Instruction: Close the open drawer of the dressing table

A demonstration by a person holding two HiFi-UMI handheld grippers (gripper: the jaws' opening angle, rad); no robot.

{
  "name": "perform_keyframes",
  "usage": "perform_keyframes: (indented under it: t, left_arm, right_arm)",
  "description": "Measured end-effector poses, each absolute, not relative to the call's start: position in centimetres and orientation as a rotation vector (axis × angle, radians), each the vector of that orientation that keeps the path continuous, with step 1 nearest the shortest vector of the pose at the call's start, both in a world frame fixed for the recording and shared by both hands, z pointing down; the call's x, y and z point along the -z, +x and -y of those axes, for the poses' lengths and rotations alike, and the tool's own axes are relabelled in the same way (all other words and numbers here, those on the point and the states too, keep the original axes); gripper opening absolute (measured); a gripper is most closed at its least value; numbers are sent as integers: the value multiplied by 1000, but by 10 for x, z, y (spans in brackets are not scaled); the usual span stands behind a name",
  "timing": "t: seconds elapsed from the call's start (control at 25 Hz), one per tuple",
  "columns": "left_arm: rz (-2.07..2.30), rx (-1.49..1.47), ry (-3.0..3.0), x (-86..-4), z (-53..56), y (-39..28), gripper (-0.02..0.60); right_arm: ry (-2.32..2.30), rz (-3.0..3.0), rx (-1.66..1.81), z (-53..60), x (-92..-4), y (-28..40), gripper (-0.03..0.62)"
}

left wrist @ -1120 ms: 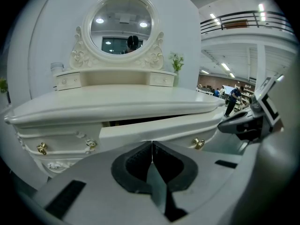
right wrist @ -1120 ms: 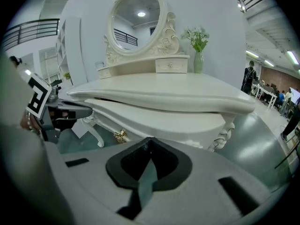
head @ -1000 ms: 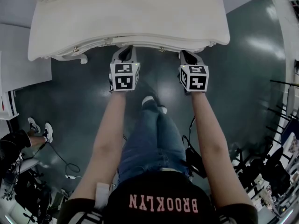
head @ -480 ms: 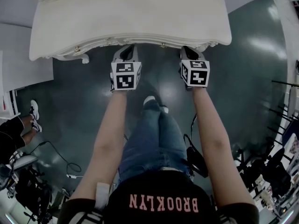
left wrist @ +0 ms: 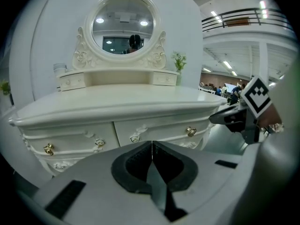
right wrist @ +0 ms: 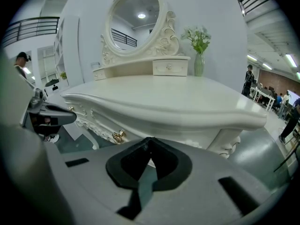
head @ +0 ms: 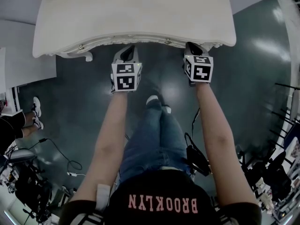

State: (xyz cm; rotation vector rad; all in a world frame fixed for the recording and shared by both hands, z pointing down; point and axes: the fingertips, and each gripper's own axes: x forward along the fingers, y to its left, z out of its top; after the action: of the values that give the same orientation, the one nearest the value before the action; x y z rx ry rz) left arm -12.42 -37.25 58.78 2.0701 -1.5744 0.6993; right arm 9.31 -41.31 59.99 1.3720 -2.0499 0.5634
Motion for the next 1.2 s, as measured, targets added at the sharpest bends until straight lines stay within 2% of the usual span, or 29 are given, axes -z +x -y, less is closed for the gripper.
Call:
perform_keyframes:
  t: [0.52,1.2]
  left_arm:
    - [1587,-696,2091,-565,352,-124,6]
    - [1666,-607,2200,-488,325,-112,5]
  right_arm:
    - [1335,2064,-595,399,-594,93,-6]
    - [1307,2181,-510,349,-519,95,-6]
